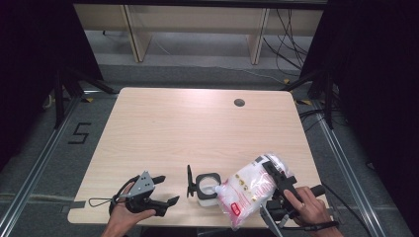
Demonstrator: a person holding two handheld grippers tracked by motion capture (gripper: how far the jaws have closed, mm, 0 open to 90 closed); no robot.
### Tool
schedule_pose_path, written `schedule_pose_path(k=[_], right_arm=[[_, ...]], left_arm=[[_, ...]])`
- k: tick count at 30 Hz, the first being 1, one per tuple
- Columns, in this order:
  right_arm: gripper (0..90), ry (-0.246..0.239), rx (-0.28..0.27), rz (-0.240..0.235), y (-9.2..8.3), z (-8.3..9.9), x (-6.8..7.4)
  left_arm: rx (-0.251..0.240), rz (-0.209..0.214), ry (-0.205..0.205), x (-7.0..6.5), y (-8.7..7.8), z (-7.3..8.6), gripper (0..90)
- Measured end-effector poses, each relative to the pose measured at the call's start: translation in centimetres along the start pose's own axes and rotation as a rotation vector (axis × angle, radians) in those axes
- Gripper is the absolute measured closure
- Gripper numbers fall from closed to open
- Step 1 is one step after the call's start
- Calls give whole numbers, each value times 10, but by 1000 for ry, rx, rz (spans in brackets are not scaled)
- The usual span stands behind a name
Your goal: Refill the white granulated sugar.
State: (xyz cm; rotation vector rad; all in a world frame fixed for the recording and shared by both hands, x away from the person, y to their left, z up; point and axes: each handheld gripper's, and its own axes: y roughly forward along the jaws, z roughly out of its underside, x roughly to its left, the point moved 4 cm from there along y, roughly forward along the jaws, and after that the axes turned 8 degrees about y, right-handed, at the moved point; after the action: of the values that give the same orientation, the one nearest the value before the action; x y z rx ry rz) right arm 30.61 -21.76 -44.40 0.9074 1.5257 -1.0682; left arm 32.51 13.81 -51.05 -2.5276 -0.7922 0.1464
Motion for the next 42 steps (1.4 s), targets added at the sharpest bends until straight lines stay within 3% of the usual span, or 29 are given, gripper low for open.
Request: schedule_pose_path(k=[1, 3, 4, 5, 6, 7, 8, 9, 11, 17, 18, 20, 21, 22, 23, 26, 29, 30, 32, 34, 35, 40, 41, 42], right_arm=[[400, -15, -20, 9, 1, -1, -1], [401, -28, -6, 8, 1, -1, -1], [401, -48, -12, 14, 1, -2, -2], [400, -24, -9, 8, 0, -2, -1], [400, -29, -18, 11, 0, -2, -3], [400, 13, -16, 10, 0, -1, -1], [400, 9, -18, 12, 0, -1, -2], [400, -37, -17, 18, 0, -3, -4], [401, -49, -14, 16, 1, -3, -3], [401, -26, -17, 8, 1, -1, -3], [401, 13, -15, 0, 1, 0, -1], [401, 7, -16, -5, 1, 1, -2], [401, 27, -13, -7, 2, 3, -1], [401, 15, -23, -3, 2, 3, -3], [401, 14, -20, -2, 2, 3, -4], [401, 58, -12, -13, 3, 6, -1], [401, 32, -20, -10, 3, 6, -3], [401, 60, -5, -21, 3, 7, 0], [401, 22, -14, -7, 3, 5, -3], [401, 42, -8, -14, 3, 6, -1], [401, 11, -18, -6, 3, 4, -2], [401, 29, -8, -15, 3, 4, 0], [401, 25, -10, -15, 3, 4, 0], [401, 16, -4, -13, 2, 3, 0]], left_arm=[[0, -2, -1, 0, 0, 0, 158], [-13, 0, -14, -1, 1, -1, 158], [5, -2, 7, 0, 0, 0, 158], [12, -5, 16, 1, -1, 0, 158], [-1, -1, -3, 0, 0, 0, 158], [-1, -3, -3, 0, 0, 0, 158], [-2, -2, -3, 0, 0, 0, 158], [-1, -1, -1, 0, 0, 0, 158], [0, 0, 0, 0, 0, 0, 158], [4, -4, 13, 1, -1, 0, 158], [1, -3, 26, 2, -1, -1, 158], [-4, 3, 25, 1, 0, -1, 158], [-1, 1, 26, 2, -1, 0, 158], [2, -10, 4, 1, -1, 0, 158], [1, -8, 8, 1, -1, 0, 158], [-7, -8, 0, 0, -1, -1, 158], [-4, -4, 7, 1, 0, -1, 158], [-2, -3, 19, 1, -1, -1, 158], [2, -9, 7, 1, -1, 0, 158], [1, -9, 7, 1, -1, 0, 158], [-8, -6, 1, 0, 0, -1, 158], [-9, -9, -3, 0, 0, -1, 158], [-3, -3, 24, 2, -1, -1, 158], [-6, -6, 14, 1, -1, -1, 158]])
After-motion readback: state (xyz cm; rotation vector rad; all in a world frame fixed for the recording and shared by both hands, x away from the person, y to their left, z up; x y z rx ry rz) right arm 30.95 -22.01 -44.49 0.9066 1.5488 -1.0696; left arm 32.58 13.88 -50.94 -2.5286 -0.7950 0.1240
